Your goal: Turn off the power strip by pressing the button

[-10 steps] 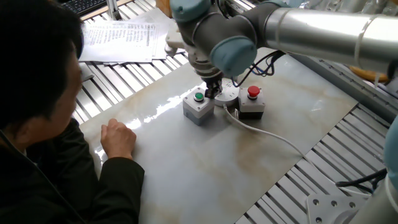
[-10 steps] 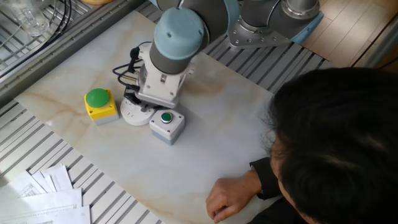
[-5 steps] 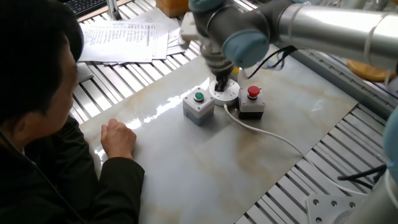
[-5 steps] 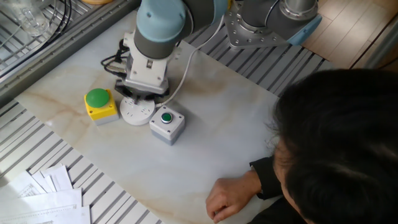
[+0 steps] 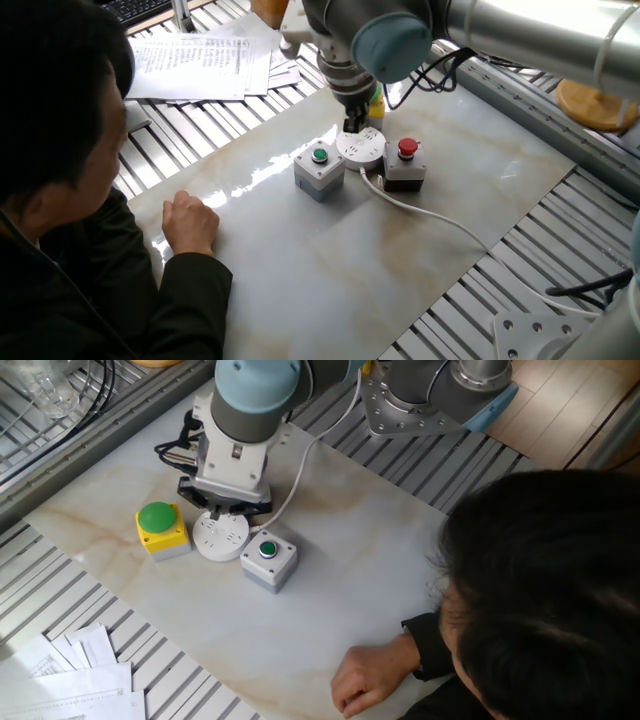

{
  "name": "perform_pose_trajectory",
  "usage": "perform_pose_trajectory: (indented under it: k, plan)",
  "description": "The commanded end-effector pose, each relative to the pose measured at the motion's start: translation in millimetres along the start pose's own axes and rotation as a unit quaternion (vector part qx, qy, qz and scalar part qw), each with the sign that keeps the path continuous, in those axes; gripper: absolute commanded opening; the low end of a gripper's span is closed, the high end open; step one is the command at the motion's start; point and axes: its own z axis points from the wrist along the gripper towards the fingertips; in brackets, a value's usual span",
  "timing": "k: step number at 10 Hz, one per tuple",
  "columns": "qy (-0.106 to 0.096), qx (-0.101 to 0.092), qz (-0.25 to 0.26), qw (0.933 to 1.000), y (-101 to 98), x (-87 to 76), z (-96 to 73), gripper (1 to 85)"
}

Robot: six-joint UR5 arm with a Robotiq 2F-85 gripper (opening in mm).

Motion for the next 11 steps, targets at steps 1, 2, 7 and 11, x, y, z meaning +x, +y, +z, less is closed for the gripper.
perform_pose_trajectory:
  k: [1, 2, 7, 11]
  plan:
    - [-0.008, -0.009, 0.007, 0.9999, 9.4, -3.3, 11.4, 1.0]
    - [-0.01, -0.008, 0.007, 0.9999, 14.4, -4.7, 19.6, 1.0]
    - [0.006, 0.015, -0.027, 0.9995, 8.9, 1.3, 28.1, 1.0]
    - [0.003, -0.01, -0.076, 0.997, 8.4, -7.0, 39.4, 1.0]
